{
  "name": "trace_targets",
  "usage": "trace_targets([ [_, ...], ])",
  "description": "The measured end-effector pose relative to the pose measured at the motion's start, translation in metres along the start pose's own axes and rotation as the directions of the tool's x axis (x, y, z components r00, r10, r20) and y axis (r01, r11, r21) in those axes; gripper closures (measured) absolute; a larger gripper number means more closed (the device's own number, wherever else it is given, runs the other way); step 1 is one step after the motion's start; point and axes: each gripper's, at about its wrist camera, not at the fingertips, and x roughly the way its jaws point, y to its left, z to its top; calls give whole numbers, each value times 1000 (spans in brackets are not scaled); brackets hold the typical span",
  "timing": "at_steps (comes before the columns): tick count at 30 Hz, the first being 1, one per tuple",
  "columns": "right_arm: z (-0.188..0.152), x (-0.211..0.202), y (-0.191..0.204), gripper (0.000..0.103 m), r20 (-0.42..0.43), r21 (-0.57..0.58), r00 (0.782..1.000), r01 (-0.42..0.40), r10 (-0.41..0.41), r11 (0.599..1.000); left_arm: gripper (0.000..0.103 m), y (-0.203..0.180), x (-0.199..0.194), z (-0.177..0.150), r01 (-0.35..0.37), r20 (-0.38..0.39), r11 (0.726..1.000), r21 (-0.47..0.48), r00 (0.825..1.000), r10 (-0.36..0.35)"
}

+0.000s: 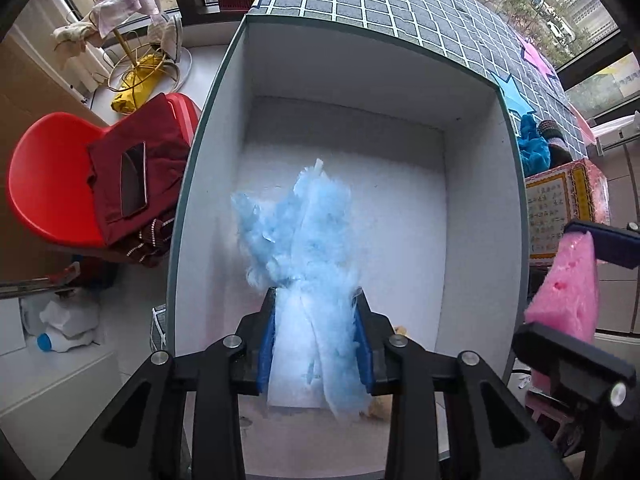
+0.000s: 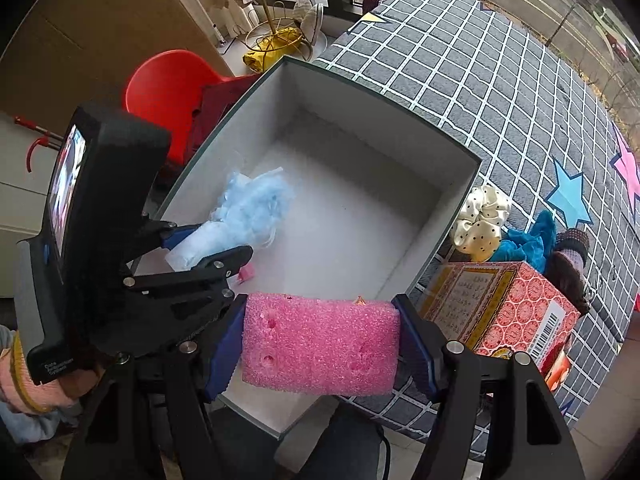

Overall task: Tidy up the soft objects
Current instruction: 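Open both tools to drop the blue plush and pink sponge into the box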

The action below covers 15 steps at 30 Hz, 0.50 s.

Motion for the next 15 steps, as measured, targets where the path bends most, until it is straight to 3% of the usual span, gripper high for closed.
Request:
trace_targets([
  [1, 1, -1, -1, 32, 4, 0, 1000, -1, 1, 1000, 61, 1, -1, -1, 2, 2, 1000, -7, 1000, -2],
  [3, 1, -4, -1, 31, 15, 0, 1000, -9, 9, 1000, 38, 4, -2, -1, 25, 0, 999, -26, 1000, -25],
  [4, 2, -5, -1, 31, 19, 2, 1000, -13, 13, 1000, 34, 5, -3, -1, 40, 0, 999, -33, 999, -40],
  [5, 3, -7, -1, 26, 24, 5, 1000, -20, 20, 1000, 27, 6, -5, -1, 54, 3, 998, -38, 999, -54],
  [6, 3, -8, -2, 11, 30, 7, 999, -27, 26, 1000, 23, 7, -7, -1, 61, 14, 997, -41, 998, -60],
  [7, 4, -11, -3, 4, 41, 12, 999, -30, 30, 999, 22, 7, -10, -1, 64, 27, 997, -41, 998, -63],
  [10, 4, -20, -6, 0, 84, 23, 996, -39, 37, 999, 4, 9, -13, 0, 78, 28, 995, -59, 997, -77],
  [15, 2, -36, -16, 0, 126, 72, 991, -44, 35, 996, 0, 15, -14, 4, 171, 40, 979, -112, 985, -168],
])
